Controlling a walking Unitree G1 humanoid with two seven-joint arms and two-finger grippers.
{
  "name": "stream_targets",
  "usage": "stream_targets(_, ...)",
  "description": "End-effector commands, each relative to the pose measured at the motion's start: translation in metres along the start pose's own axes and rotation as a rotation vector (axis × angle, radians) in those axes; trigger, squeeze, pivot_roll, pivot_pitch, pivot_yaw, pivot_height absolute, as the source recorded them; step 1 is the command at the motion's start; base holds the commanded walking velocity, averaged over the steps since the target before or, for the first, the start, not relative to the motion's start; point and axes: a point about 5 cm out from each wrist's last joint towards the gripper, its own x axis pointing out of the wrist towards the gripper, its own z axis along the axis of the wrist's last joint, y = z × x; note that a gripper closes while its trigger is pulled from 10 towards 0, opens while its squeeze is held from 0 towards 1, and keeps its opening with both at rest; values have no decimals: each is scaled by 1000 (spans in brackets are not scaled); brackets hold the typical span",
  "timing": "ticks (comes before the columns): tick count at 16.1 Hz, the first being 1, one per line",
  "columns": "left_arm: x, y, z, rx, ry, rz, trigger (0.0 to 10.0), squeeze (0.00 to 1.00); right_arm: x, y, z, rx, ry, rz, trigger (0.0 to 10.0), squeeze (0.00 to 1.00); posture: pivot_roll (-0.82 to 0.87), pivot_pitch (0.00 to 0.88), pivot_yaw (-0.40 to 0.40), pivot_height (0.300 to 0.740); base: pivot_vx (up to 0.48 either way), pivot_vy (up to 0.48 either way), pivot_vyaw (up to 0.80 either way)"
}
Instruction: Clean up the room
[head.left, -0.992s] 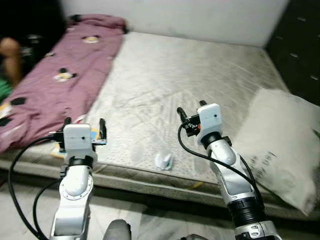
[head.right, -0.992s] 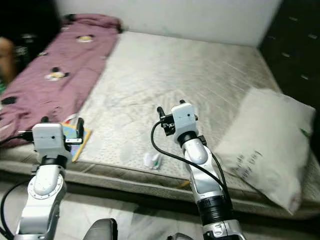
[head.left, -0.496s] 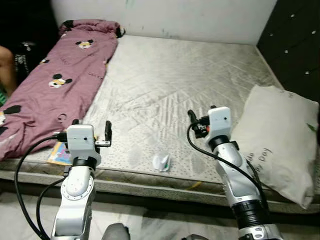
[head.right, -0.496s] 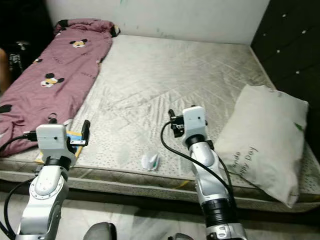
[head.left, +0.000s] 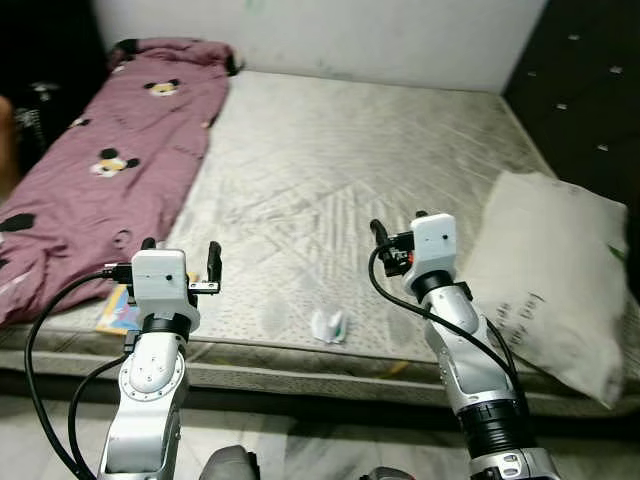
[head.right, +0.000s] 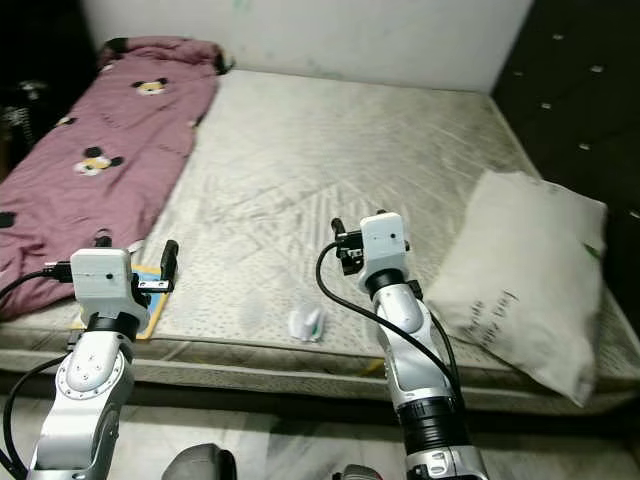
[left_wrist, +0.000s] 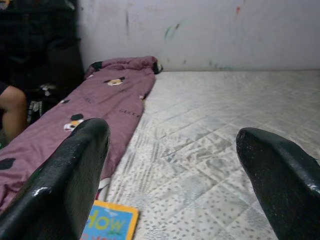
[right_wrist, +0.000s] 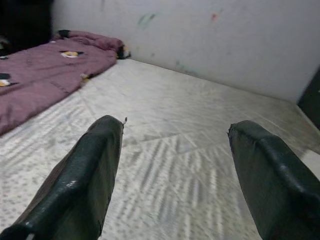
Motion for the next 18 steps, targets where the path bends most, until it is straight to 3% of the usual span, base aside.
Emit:
stream_targets(1, 0, 1, 3, 8, -10, 13, 10000, 0, 1, -5, 1, -1, 4, -18, 10000, 0, -6, 0, -59, 740, 0, 0, 0)
stream_targets(12, -3, 6, 1, -43, 19, 37, 10000, 0, -4, 0, 1, 11, 8, 24, 10000, 0, 0, 0, -71, 740, 0, 0, 0)
stream_targets(18, -5, 11, 0, -52, 30, 71, 10000, 0, -5, 4, 3, 7, 2, 57, 10000, 0, -3, 0, -70, 672, 0, 0, 0)
